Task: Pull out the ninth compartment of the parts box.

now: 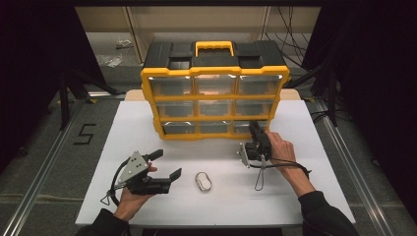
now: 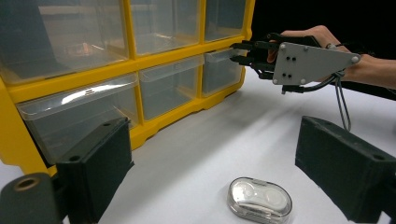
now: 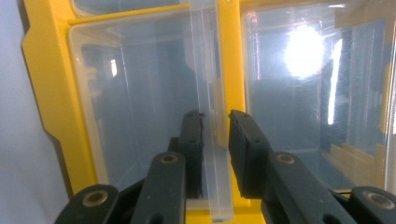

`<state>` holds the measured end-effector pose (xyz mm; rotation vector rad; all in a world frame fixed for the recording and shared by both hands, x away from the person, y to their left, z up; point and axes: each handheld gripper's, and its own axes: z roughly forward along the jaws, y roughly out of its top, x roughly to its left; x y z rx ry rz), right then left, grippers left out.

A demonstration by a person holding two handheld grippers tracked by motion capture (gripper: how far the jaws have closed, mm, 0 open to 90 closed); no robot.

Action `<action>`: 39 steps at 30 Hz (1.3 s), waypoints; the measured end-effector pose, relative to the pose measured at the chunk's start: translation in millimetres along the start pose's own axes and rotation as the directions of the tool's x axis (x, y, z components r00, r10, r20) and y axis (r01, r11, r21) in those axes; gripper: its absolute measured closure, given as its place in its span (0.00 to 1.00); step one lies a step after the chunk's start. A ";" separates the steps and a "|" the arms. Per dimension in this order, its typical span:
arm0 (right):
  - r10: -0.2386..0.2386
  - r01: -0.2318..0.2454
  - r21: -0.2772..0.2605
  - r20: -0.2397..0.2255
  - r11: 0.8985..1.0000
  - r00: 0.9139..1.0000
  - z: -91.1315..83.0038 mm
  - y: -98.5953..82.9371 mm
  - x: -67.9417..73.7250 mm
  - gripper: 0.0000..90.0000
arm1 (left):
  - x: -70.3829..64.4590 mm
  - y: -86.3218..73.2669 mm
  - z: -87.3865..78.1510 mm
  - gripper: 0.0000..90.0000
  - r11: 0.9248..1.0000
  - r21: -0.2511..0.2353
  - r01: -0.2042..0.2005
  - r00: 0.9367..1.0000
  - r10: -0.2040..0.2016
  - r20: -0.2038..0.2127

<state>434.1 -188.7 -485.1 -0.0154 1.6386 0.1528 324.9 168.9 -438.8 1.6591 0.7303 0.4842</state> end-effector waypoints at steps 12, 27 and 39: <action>-0.028 0.028 -0.018 -0.009 0.999 1.000 -6.9 0.0 0.5 0.86 | 0.2 0.2 -0.5 0.12 1.000 -0.002 -0.001 1.000 0.001 0.000; -0.045 0.045 -0.037 -0.004 0.998 0.999 -15.9 -1.4 1.1 0.86 | -0.1 0.2 -0.7 0.12 1.000 -0.004 -0.007 1.000 0.007 0.000; -0.057 0.057 -0.056 0.004 0.997 0.998 -24.2 -3.4 2.5 0.87 | 0.3 0.3 -1.0 0.12 1.000 -0.005 -0.005 1.000 0.005 -0.002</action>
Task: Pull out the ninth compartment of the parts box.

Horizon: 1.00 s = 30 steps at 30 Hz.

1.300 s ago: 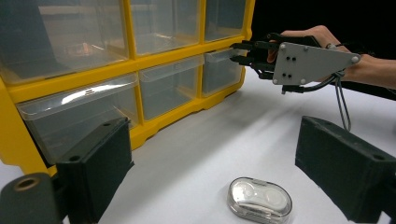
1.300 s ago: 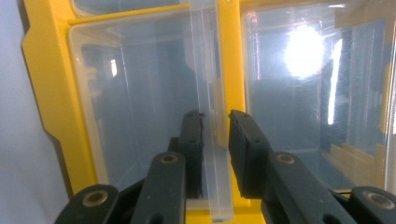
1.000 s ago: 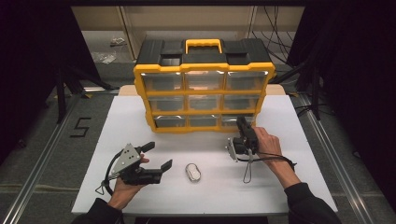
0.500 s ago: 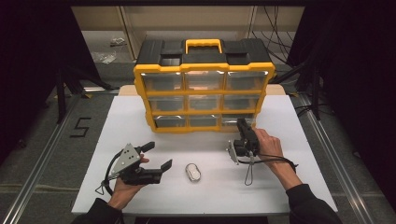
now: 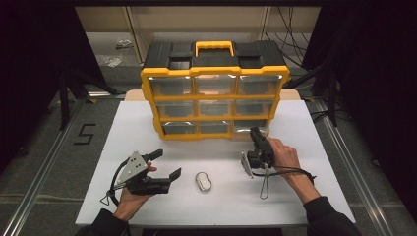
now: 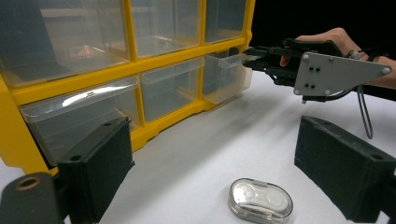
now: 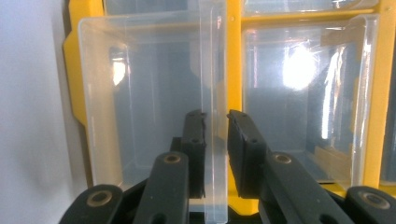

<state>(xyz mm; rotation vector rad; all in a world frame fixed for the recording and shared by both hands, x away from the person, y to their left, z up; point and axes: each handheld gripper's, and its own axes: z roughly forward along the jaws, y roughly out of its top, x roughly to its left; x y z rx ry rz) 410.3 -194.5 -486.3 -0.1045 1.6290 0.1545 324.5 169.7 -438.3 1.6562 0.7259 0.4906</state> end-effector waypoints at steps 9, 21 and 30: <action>-0.007 0.007 -0.020 -0.001 1.000 1.000 -8.5 -1.0 0.1 0.87 | -0.2 -0.1 0.2 0.12 1.000 0.000 0.000 1.000 0.000 -0.001; -0.012 0.012 -0.026 -0.011 1.000 1.000 -17.8 -0.6 -0.5 0.87 | 0.1 -0.3 0.1 0.12 1.000 0.003 0.000 1.000 0.000 -0.003; -0.014 0.014 -0.038 -0.010 0.999 1.000 -21.7 -0.8 -0.6 0.87 | 0.2 -0.3 0.0 0.12 1.000 0.004 -0.002 1.000 0.002 -0.003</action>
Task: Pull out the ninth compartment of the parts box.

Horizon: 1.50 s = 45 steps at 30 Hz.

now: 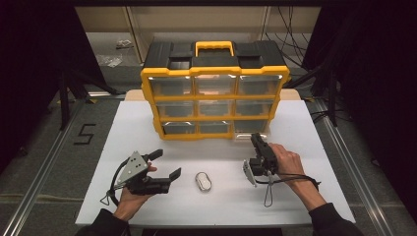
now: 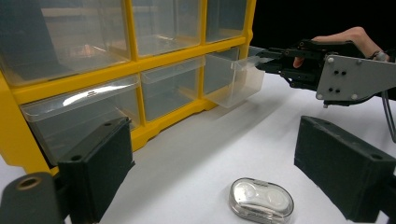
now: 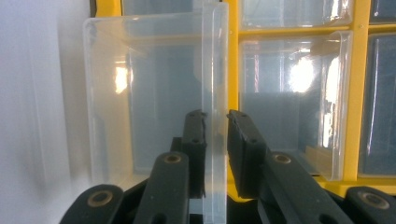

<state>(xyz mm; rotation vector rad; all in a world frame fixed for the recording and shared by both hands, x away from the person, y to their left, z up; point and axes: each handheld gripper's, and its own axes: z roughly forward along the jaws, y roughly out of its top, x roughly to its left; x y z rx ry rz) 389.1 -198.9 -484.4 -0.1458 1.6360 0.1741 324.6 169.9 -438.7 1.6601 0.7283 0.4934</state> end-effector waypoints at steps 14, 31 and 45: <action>-0.003 0.003 -0.002 -0.004 1.000 1.000 -4.2 0.1 -0.4 0.87 | 0.2 0.0 -0.2 0.12 1.000 -0.001 0.001 1.000 -0.001 -0.001; -0.002 0.002 -0.009 -0.010 1.000 1.000 -10.6 0.1 -0.7 0.87 | 0.5 0.1 -0.5 0.13 1.000 -0.005 -0.001 1.000 0.001 -0.001; -0.008 0.008 -0.028 -0.011 1.000 1.000 -17.1 -0.2 -1.3 0.87 | 0.6 0.1 -0.7 0.13 1.000 -0.006 -0.001 1.000 0.001 -0.002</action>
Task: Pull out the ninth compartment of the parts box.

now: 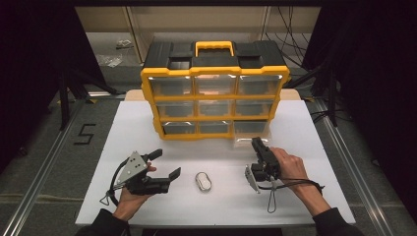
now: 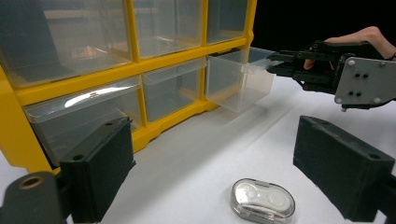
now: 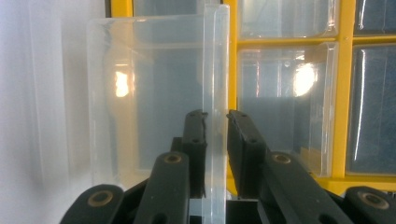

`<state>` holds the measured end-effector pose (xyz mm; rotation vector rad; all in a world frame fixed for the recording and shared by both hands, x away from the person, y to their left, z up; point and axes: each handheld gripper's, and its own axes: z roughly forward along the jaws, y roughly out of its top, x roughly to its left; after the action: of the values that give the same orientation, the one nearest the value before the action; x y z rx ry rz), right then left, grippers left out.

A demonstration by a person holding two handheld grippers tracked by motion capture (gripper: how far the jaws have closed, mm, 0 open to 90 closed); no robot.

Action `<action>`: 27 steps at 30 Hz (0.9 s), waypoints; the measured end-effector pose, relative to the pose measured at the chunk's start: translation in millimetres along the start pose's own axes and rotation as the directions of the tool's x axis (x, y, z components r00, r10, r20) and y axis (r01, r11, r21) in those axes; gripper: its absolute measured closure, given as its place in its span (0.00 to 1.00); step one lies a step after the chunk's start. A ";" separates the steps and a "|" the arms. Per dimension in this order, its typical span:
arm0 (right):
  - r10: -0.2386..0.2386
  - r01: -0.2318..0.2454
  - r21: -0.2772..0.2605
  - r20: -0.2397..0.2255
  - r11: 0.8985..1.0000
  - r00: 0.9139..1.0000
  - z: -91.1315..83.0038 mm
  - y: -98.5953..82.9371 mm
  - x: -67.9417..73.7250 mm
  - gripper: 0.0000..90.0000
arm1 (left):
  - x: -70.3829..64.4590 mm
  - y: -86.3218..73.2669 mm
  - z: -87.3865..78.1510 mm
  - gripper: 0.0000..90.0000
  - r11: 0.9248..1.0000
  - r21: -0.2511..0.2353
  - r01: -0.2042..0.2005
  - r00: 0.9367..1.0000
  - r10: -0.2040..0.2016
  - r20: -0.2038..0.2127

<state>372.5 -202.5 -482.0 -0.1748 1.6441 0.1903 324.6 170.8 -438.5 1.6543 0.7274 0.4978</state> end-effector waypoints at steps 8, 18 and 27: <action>-0.007 0.007 0.001 -0.011 1.000 1.000 -4.3 -0.3 -0.6 0.87 | -0.3 -0.1 0.0 0.13 1.000 0.000 -0.002 1.000 0.002 0.000; -0.008 0.007 -0.011 -0.014 1.000 1.000 -8.0 -1.7 -0.5 0.87 | 0.0 -0.2 0.1 0.13 1.000 0.002 0.000 1.000 0.000 -0.001; -0.019 0.019 -0.012 -0.030 1.000 0.999 -11.5 -1.3 0.0 0.87 | 0.0 -0.2 0.0 0.13 1.000 0.002 -0.001 1.000 0.001 -0.001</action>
<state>361.7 -206.4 -481.1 -0.2030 1.6707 0.1833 324.5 170.7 -438.7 1.6559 0.7281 0.4990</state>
